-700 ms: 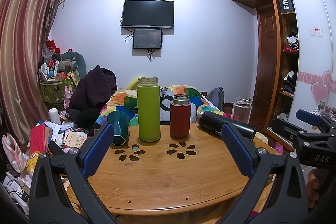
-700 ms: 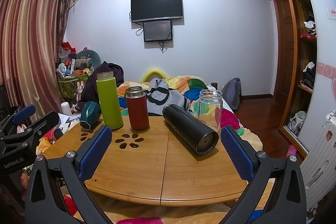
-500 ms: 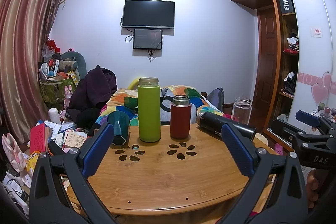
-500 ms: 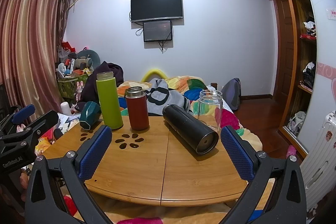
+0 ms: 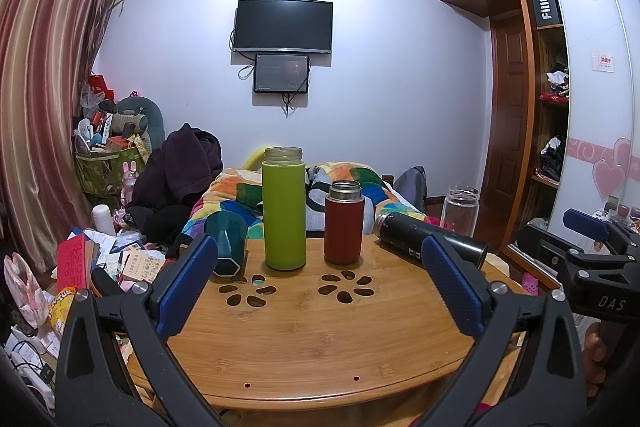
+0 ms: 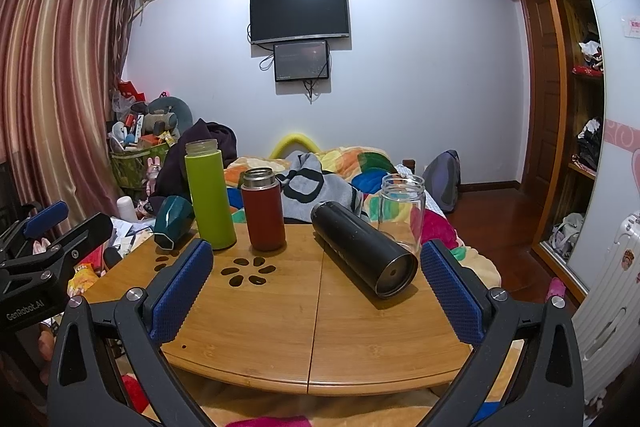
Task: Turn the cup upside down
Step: 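Move the left tool toward the red insulated cup, then close the left tool around the red insulated cup's body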
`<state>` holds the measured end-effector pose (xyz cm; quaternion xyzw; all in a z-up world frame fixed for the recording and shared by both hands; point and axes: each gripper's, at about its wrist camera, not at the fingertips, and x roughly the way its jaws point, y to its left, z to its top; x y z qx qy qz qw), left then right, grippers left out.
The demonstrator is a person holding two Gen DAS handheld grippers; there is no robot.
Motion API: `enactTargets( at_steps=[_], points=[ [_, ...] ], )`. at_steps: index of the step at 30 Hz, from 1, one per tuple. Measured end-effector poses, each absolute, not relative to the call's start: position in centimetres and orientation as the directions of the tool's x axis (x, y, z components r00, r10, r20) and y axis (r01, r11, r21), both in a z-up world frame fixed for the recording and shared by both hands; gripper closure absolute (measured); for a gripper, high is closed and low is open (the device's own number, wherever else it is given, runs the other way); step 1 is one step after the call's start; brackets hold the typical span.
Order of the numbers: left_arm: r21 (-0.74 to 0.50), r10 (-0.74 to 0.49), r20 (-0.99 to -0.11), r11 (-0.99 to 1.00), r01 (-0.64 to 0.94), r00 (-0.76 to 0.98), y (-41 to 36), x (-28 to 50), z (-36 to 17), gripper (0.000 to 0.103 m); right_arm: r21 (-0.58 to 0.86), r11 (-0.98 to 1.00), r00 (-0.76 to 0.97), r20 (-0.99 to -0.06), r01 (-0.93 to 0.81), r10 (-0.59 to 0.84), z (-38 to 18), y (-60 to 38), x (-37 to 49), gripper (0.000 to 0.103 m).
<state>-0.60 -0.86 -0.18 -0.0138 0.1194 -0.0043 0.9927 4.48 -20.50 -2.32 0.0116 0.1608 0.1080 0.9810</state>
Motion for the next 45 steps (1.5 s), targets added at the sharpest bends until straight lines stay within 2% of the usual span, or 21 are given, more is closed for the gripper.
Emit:
enactTargets(
  at_steps=[9,16,20,23,29,36,41,45],
  points=[
    [-0.030,-0.014,-0.234,1.000,0.008,0.972,-1.0,-0.2,0.0,0.000,0.056,0.976,0.925,-0.313,-0.210,0.217,-2.3,-20.5,4.6,0.000],
    [-0.052,-0.070,-0.264,0.997,0.058,0.962,-1.6,1.8,0.1,0.001,0.069,0.977,0.921,-0.328,-0.200,0.211,-2.9,-21.3,5.8,0.000],
    [-0.038,-0.096,-0.289,0.995,0.089,0.953,-2.4,4.3,0.4,0.017,0.087,0.978,0.916,-0.343,-0.187,0.206,-3.6,-22.1,6.9,0.000],
    [-0.036,-0.120,-0.334,0.993,0.115,0.935,-3.2,7.5,0.3,0.026,0.101,0.978,0.912,-0.354,-0.181,0.205,-4.1,-22.8,7.6,0.000],
    [-0.088,-0.164,-0.502,0.986,0.139,0.849,-4.4,15.9,-1.7,0.049,0.116,0.979,0.907,-0.370,-0.170,0.202,-5.0,-24.1,9.0,0.000],
    [-0.117,-0.140,-0.631,0.990,0.085,0.763,-5.5,23.7,-5.6,0.049,0.142,0.977,0.901,-0.385,-0.156,0.200,-6.1,-25.5,10.2,0.000],
    [-0.079,-0.051,-0.640,0.997,0.000,0.767,-5.6,26.1,-7.1,0.049,0.171,0.975,0.890,-0.407,-0.145,0.204,-7.0,-26.5,11.2,0.000],
    [-0.099,-0.041,-0.648,0.995,-0.030,0.761,-5.2,27.2,-7.7,0.047,0.196,0.970,0.879,-0.425,-0.145,0.217,-7.7,-26.9,11.7,0.000]
  ],
)
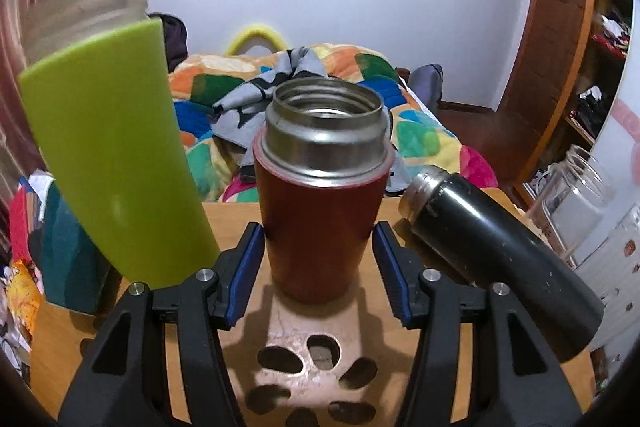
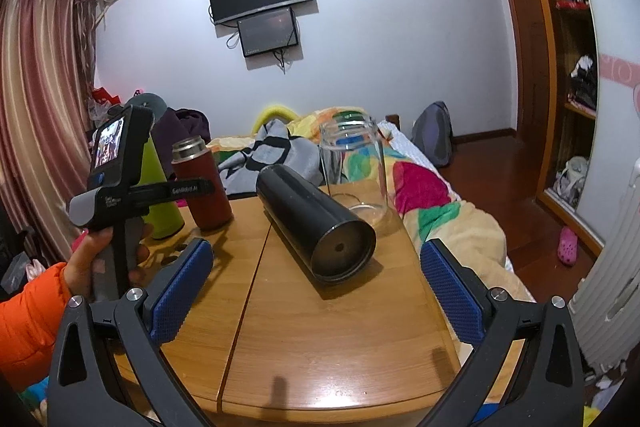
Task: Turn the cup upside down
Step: 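Close the left tool around the red insulated cup's body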
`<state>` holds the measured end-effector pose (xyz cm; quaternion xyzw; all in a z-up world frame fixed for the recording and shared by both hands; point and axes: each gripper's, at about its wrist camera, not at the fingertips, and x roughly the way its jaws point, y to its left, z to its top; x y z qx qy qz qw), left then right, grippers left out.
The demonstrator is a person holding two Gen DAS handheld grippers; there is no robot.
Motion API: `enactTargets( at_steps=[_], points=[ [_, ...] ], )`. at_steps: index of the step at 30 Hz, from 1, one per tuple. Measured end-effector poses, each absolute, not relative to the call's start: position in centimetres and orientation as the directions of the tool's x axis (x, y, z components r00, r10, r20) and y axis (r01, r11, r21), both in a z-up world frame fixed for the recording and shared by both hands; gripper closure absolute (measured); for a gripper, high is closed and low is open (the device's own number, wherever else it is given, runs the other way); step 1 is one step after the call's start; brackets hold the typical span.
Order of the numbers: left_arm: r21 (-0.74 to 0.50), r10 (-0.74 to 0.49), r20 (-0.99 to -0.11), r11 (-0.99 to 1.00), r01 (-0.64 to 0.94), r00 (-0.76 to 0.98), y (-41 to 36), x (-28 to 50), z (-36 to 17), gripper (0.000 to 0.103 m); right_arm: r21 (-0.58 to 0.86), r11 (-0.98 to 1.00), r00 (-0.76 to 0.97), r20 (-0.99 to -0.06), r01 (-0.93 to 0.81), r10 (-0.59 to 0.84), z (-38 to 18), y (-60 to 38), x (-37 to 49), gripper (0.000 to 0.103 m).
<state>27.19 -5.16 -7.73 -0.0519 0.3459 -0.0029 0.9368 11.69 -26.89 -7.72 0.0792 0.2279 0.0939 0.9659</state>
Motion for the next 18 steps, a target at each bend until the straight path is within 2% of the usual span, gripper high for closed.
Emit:
enactTargets(
  at_steps=[10,18],
  points=[
    [-0.061,0.003,-0.662,0.996,-0.058,0.749,-5.3,29.3,-8.4,0.042,0.189,0.970,0.872,-0.437,-0.151,0.221,-8.0,-26.5,12.1,0.000],
    [-0.056,-0.061,-0.661,0.998,0.032,0.748,-5.6,25.6,-8.1,0.042,0.161,0.972,0.873,-0.432,-0.173,0.227,-8.1,-25.7,11.7,0.000]
  ],
)
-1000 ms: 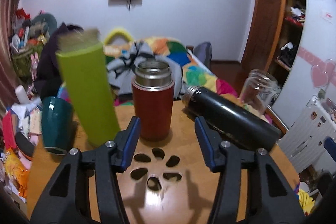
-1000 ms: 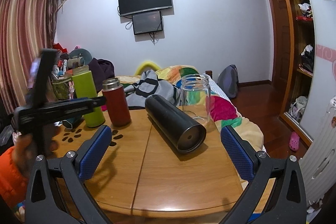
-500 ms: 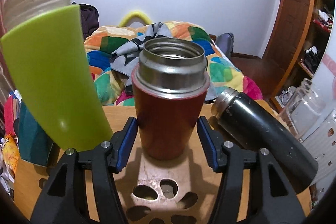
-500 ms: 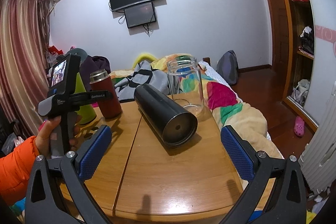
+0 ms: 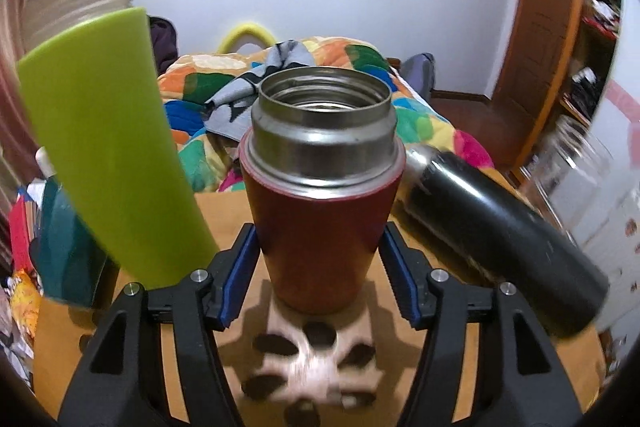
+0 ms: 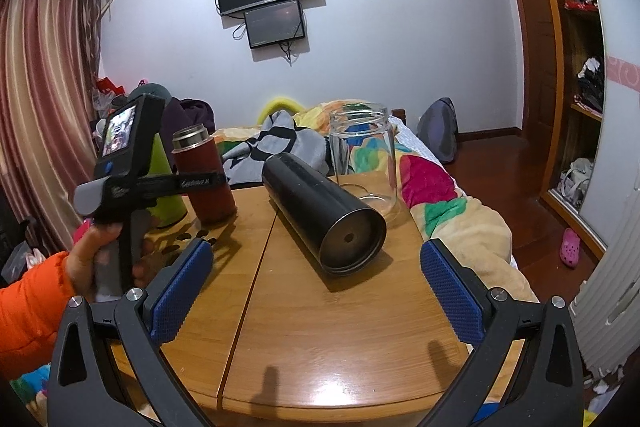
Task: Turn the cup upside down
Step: 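Close the left tool around the red insulated cup's body, then lift the red cup with the left tool toward the right tool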
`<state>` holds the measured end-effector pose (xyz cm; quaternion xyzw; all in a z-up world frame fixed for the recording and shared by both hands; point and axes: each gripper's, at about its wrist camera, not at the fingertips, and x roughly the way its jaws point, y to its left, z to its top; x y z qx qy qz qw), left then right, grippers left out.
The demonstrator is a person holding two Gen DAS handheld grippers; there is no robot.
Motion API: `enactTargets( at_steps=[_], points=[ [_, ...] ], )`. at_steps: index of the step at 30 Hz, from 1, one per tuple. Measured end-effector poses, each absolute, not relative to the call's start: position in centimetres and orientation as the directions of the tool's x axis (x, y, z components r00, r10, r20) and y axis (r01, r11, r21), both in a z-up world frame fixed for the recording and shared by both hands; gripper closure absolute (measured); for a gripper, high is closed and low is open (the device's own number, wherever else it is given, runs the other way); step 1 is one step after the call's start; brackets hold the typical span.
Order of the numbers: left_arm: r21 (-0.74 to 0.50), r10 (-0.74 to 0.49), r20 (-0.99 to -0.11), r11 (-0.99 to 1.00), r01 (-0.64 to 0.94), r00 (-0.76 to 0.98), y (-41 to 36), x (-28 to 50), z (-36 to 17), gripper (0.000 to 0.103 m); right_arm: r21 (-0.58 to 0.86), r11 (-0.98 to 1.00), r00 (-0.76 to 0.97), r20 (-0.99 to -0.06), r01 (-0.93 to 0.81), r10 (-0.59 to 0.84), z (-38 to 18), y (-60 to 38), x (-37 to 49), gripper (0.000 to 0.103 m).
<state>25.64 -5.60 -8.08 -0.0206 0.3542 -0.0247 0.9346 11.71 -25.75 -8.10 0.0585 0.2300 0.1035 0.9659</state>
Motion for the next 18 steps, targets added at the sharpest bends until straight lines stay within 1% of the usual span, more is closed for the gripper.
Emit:
enactTargets(
  at_steps=[6,11,15,18],
  points=[
    [-0.053,-0.127,-0.654,0.991,0.122,0.745,-5.4,19.4,-7.7,0.042,0.134,0.972,0.875,-0.425,-0.194,0.234,-8.2,-25.0,11.1,0.000],
    [-0.005,-0.136,-0.622,0.985,0.170,0.771,-5.7,13.9,-7.6,0.042,0.125,0.967,0.870,-0.424,-0.220,0.253,-8.4,-24.5,10.5,0.000],
    [-0.040,-0.204,-0.624,0.972,0.230,0.754,-5.8,11.7,-7.3,0.042,0.117,0.959,0.859,-0.428,-0.257,0.282,-8.7,-23.8,9.8,0.000],
    [-0.079,-0.242,-0.638,0.965,0.250,0.731,-5.7,11.5,-7.2,0.042,0.103,0.957,0.854,-0.434,-0.271,0.288,-9.0,-23.3,9.4,0.000]
  ],
)
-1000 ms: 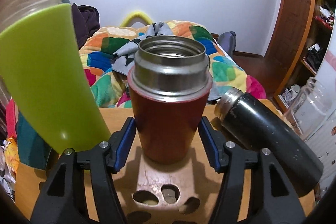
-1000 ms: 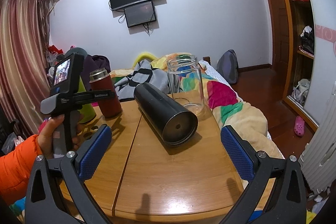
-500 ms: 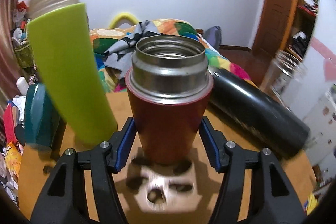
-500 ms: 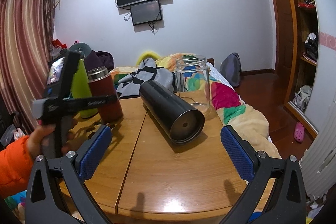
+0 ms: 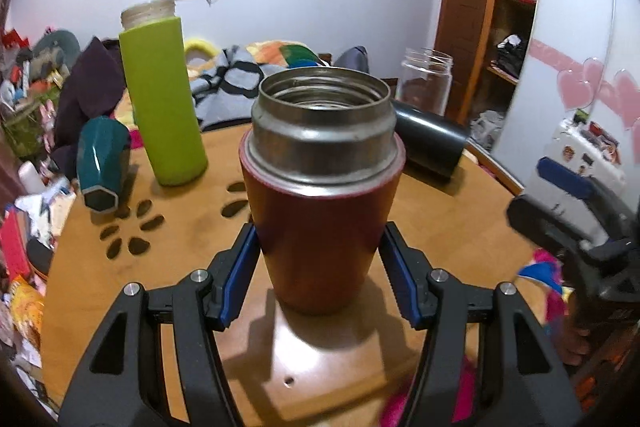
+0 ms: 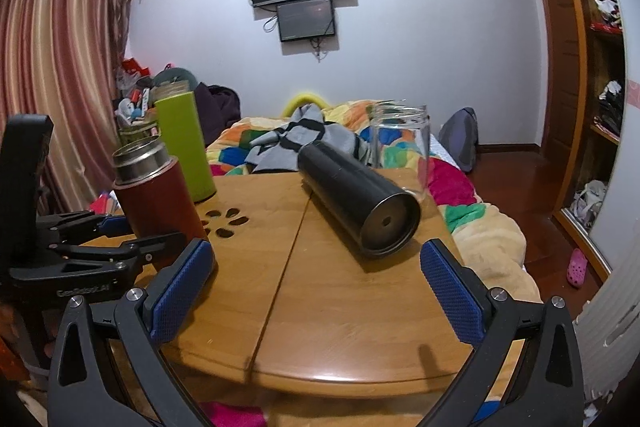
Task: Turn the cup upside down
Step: 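Lift the red cup with the left tool toward the right tool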
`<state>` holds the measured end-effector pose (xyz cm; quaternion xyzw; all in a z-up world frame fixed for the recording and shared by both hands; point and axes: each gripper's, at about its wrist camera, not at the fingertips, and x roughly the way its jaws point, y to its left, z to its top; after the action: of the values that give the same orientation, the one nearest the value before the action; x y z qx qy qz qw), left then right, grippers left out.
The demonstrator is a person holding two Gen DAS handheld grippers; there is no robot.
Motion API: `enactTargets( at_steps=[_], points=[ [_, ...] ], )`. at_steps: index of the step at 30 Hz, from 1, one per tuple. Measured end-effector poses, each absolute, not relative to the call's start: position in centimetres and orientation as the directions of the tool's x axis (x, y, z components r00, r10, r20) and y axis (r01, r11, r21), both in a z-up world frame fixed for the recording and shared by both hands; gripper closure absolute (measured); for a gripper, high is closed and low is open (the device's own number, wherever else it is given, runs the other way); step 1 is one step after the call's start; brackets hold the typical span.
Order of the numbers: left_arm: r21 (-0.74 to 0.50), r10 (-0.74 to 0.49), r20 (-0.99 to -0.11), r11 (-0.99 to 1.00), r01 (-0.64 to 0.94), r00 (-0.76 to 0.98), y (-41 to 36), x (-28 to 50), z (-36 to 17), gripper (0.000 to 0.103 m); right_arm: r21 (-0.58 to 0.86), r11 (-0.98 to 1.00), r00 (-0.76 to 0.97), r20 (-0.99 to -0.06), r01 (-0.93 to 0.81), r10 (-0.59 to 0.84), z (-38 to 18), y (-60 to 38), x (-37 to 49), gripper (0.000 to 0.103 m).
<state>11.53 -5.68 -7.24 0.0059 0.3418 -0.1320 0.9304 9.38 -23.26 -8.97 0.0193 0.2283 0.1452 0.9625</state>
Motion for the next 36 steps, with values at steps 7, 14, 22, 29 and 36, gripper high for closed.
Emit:
enactTargets(
  at_steps=[7,14,22,29,36],
  points=[
    [-0.102,-0.280,-0.648,0.953,0.284,0.708,-5.6,11.2,-6.9,0.042,0.103,0.939,0.829,-0.444,-0.329,0.340,-9.6,-22.6,9.1,0.000],
    [-0.105,-0.305,-0.588,0.947,0.303,0.749,-4.2,9.8,-3.6,0.030,0.073,0.900,0.788,-0.458,-0.429,0.412,-11.0,-19.6,9.4,0.000],
    [-0.122,-0.367,-0.568,0.923,0.366,0.737,-4.2,9.6,-1.9,0.030,0.019,0.822,0.730,-0.448,-0.569,0.516,-11.5,-14.2,10.2,0.000],
    [-0.180,-0.414,-0.588,0.904,0.387,0.695,-3.4,11.0,-2.3,0.041,0.015,0.802,0.715,-0.444,-0.597,0.540,-12.6,-12.2,10.9,0.012],
    [-0.235,-0.438,-0.582,0.897,0.374,0.685,-2.3,11.6,-2.4,0.044,0.058,0.798,0.691,-0.464,-0.600,0.554,-13.3,-11.8,12.1,0.032]
  ],
)
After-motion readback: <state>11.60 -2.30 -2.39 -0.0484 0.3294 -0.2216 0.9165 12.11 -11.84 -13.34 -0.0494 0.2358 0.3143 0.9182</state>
